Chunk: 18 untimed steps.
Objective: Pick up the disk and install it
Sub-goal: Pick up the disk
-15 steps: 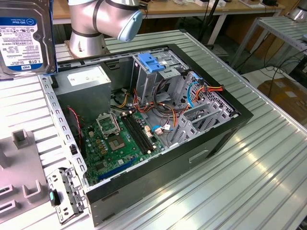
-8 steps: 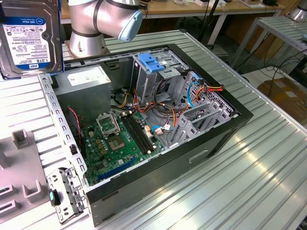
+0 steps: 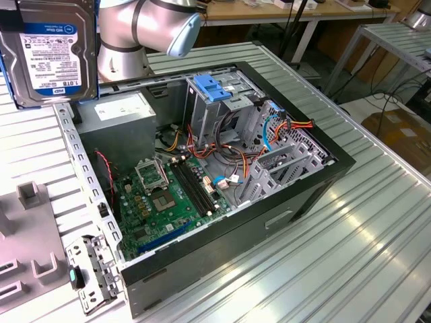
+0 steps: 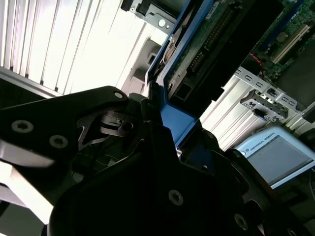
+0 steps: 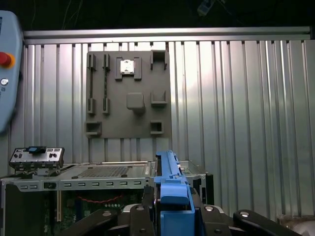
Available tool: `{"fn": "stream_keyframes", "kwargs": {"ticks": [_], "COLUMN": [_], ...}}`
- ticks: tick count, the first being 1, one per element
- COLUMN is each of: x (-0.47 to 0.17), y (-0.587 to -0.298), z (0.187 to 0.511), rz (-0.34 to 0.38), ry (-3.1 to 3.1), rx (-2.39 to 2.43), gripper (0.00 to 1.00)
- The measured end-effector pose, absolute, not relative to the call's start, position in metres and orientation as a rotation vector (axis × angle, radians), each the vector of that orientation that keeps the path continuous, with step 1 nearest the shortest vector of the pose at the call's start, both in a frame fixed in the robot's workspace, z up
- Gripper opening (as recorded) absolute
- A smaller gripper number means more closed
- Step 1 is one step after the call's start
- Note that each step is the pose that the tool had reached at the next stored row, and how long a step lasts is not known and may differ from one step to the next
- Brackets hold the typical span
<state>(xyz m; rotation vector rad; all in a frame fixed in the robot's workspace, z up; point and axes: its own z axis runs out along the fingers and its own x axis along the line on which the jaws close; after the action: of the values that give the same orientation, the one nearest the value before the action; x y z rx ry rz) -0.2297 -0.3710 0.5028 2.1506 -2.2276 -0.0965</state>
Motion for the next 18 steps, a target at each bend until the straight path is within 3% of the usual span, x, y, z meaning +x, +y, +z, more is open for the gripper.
{"fn": "stream_keyframes", "kwargs": {"ticks": [18], "x": [-0.217], "y": [-0.384], "z": [0.503], "rz": [-0.099], "ry": [-2.226], "rx": [2.149], "gripper": [0.37]}}
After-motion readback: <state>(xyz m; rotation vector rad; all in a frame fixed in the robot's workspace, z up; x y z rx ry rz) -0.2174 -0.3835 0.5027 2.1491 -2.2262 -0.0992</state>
